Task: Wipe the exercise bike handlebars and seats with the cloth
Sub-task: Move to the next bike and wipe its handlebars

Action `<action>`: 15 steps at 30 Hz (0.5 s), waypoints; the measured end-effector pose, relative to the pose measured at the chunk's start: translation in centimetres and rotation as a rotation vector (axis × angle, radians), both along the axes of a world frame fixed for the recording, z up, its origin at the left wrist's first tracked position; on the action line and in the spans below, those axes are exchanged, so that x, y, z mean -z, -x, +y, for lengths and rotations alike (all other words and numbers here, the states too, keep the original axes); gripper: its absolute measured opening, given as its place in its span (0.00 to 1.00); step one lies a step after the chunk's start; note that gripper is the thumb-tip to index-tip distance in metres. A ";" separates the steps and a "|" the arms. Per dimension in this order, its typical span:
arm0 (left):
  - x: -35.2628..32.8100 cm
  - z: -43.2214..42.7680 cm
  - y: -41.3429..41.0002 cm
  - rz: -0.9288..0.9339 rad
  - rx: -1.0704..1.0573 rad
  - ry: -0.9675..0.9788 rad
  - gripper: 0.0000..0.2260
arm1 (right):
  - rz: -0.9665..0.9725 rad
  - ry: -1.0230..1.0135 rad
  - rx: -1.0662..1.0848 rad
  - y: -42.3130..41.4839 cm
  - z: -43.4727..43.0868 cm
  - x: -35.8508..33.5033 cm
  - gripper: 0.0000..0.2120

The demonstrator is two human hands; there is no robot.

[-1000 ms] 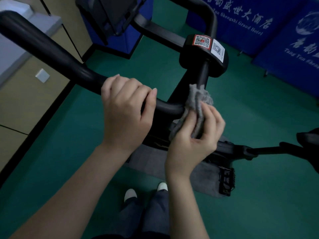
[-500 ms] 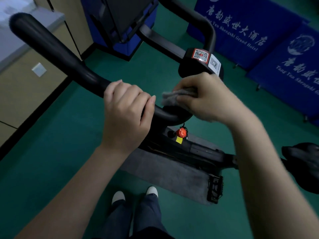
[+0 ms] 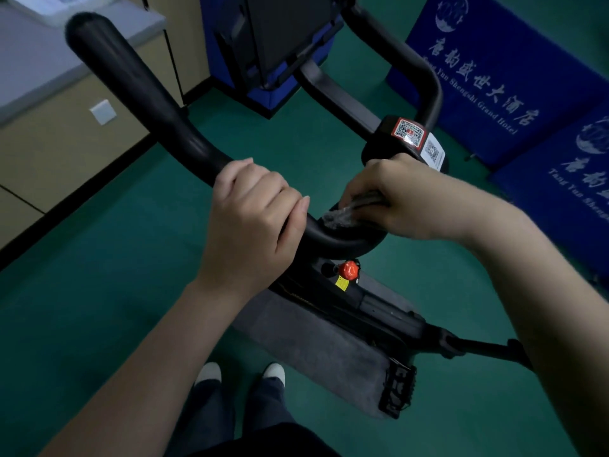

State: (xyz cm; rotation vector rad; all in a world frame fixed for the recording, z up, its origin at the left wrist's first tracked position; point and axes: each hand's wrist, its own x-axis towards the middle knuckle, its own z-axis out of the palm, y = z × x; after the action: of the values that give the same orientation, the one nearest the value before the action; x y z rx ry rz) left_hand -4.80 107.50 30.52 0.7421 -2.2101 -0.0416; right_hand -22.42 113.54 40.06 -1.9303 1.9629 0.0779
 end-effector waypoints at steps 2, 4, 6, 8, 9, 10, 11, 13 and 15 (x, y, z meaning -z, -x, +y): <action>0.0 0.0 0.1 -0.006 -0.006 -0.004 0.16 | 0.018 0.091 0.010 0.9 0.2 0.3 0.09; 0.1 0.0 0.1 -0.011 -0.016 -0.002 0.16 | 0.026 0.196 0.049 2.2 0.2 0.8 0.08; 0.1 0.1 0.2 -0.003 -0.025 0.001 0.16 | 0.028 0.326 0.124 3.5 0.4 1.6 0.09; 0.2 0.1 0.3 0.009 -0.029 0.000 0.17 | 0.006 0.473 0.189 4.1 0.9 2.5 0.09; 0.2 0.1 0.3 0.013 -0.032 -0.002 0.16 | -0.020 0.545 0.216 4.1 1.3 3.0 0.09; 0.2 0.1 0.3 0.014 -0.035 -0.005 0.16 | -0.053 0.618 0.249 4.1 1.8 3.7 0.09; 0.2 0.2 0.3 0.012 -0.039 -0.006 0.16 | -0.094 0.691 0.294 3.9 2.4 4.4 0.09; 0.1 0.3 0.3 0.003 -0.044 -0.010 0.17 | -0.183 0.829 0.424 3.3 3.5 5.9 0.09; 0.0 0.4 0.2 -0.010 -0.047 -0.018 0.17 | -0.258 0.941 0.562 2.2 4.4 7.3 0.08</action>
State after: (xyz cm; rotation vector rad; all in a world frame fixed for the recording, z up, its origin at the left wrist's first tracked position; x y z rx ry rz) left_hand -5.00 107.89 30.56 0.8052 -2.2039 -0.0340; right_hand -24.58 117.92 32.78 -1.5740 2.4798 -1.3763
